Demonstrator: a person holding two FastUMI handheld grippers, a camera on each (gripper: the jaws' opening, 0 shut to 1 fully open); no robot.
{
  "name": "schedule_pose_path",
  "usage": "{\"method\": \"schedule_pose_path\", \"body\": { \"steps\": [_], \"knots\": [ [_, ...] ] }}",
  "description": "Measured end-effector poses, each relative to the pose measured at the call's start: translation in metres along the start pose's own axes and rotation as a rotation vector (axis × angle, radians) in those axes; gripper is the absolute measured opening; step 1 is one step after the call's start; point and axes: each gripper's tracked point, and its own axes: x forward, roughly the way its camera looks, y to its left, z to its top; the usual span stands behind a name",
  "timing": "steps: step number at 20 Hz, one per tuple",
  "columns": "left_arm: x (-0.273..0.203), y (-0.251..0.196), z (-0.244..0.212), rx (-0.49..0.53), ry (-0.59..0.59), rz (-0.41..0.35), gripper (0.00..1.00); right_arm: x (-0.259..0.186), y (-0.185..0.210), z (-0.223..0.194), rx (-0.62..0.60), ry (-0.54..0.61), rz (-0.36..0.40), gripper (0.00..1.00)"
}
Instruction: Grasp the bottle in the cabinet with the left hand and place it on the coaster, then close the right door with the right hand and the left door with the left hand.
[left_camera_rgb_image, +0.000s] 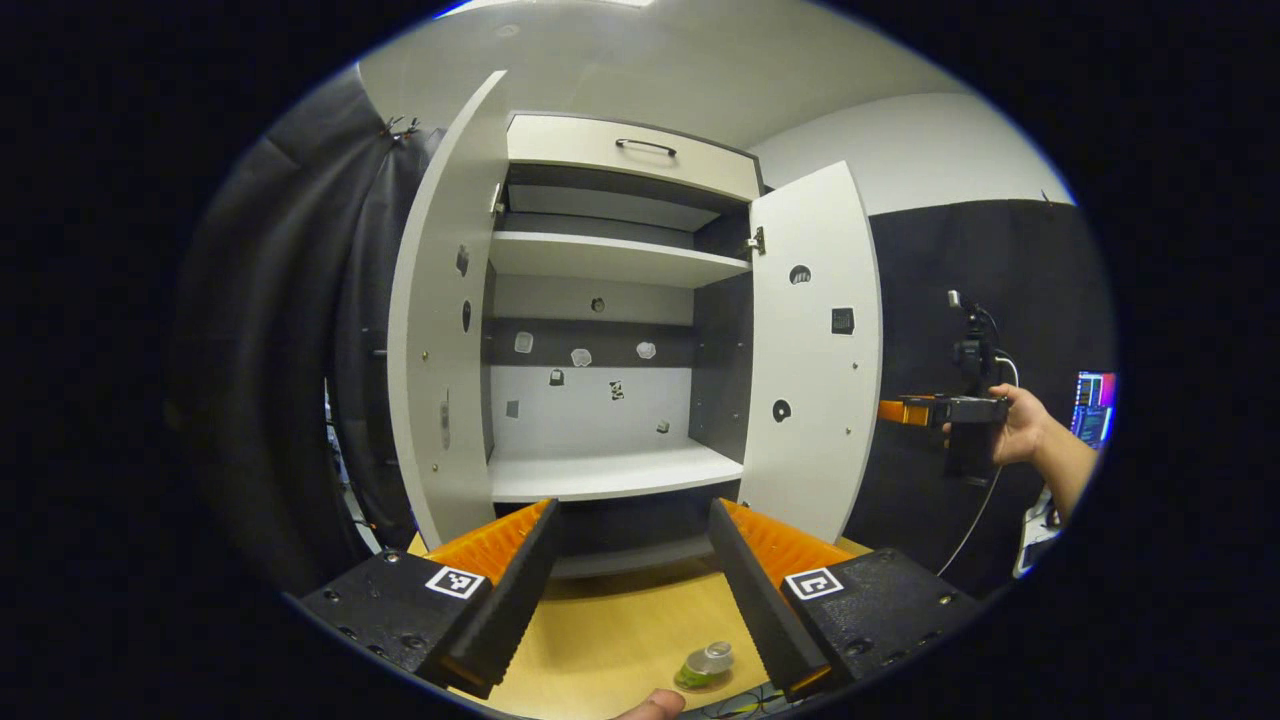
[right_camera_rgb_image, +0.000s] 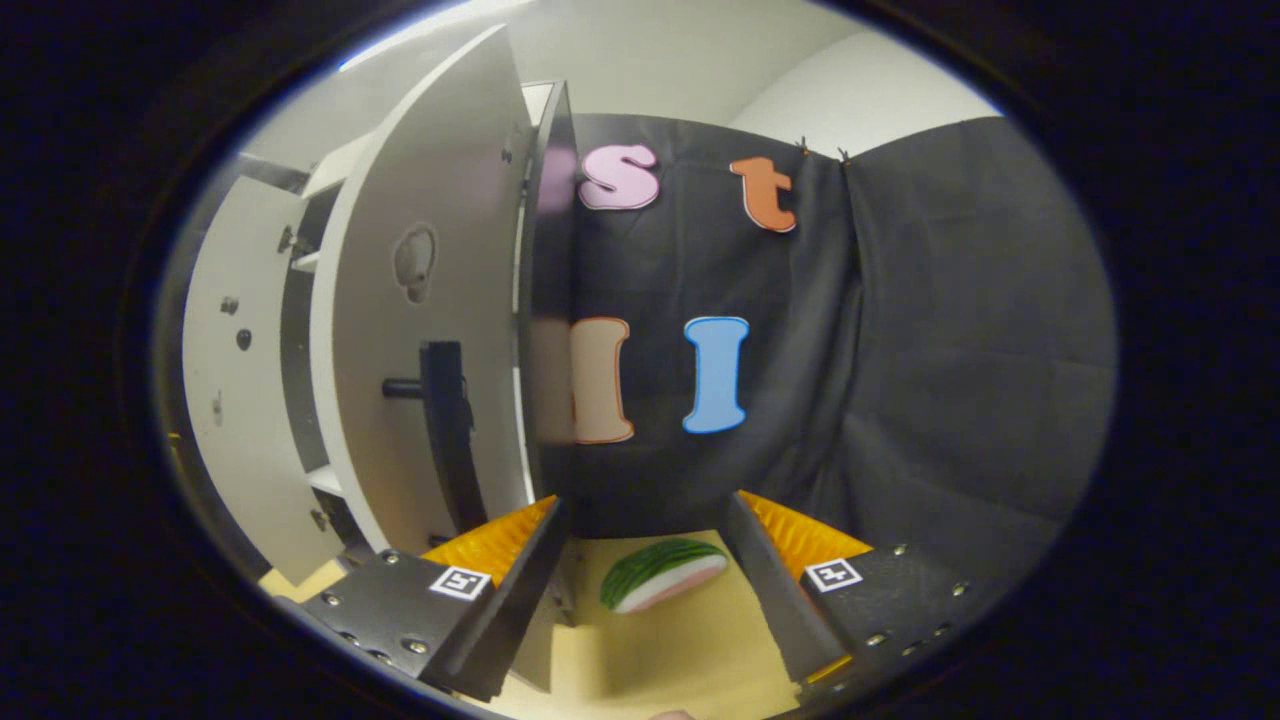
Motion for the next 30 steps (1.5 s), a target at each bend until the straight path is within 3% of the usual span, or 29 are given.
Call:
{"method": "schedule_pose_path", "body": {
  "steps": [2, 7, 12, 13, 17, 18, 20, 26, 27, 30],
  "knots": [
    [-0.007, 0.006, 0.004, 0.016, -0.015, 0.026, 0.94, -0.010, 0.012, 0.002, -0.032, 0.009, 0.004, 0.84],
    [-0.014, 0.008, 0.012, -0.023, -0.024, 0.032, 0.93, -0.003, 0.081, -0.005, -0.027, 0.033, 0.141, 0.88],
    [-0.019, 0.028, 0.012, -0.014, -0.027, 0.070, 0.93, 0.000, 0.122, -0.007, -0.109, -0.005, 0.191, 0.88],
    [-0.023, 0.030, 0.011, -0.015, -0.024, 0.075, 0.93, 0.000, 0.127, -0.011, -0.107, -0.004, 0.204, 0.85],
    [-0.034, 0.046, 0.007, -0.009, -0.015, 0.100, 0.93, 0.001, 0.140, -0.007, -0.053, -0.015, 0.219, 0.89],
    [-0.035, 0.050, 0.007, -0.007, -0.015, 0.107, 0.89, 0.002, 0.143, -0.006, -0.036, -0.021, 0.220, 0.92],
    [-0.037, 0.058, 0.006, -0.012, -0.013, 0.122, 0.93, 0.003, 0.150, -0.005, -0.017, -0.027, 0.227, 0.89],
    [-0.037, 0.069, 0.002, -0.011, -0.004, 0.141, 0.93, -0.001, 0.164, -0.009, -0.020, -0.029, 0.240, 0.91],
    [-0.040, 0.070, 0.001, -0.008, -0.001, 0.144, 0.89, -0.003, 0.165, -0.010, -0.020, -0.028, 0.238, 0.91],
    [-0.039, 0.070, 0.001, -0.020, -0.002, 0.149, 0.94, -0.014, 0.170, -0.015, -0.004, -0.025, 0.244, 0.89]
  ]
}}
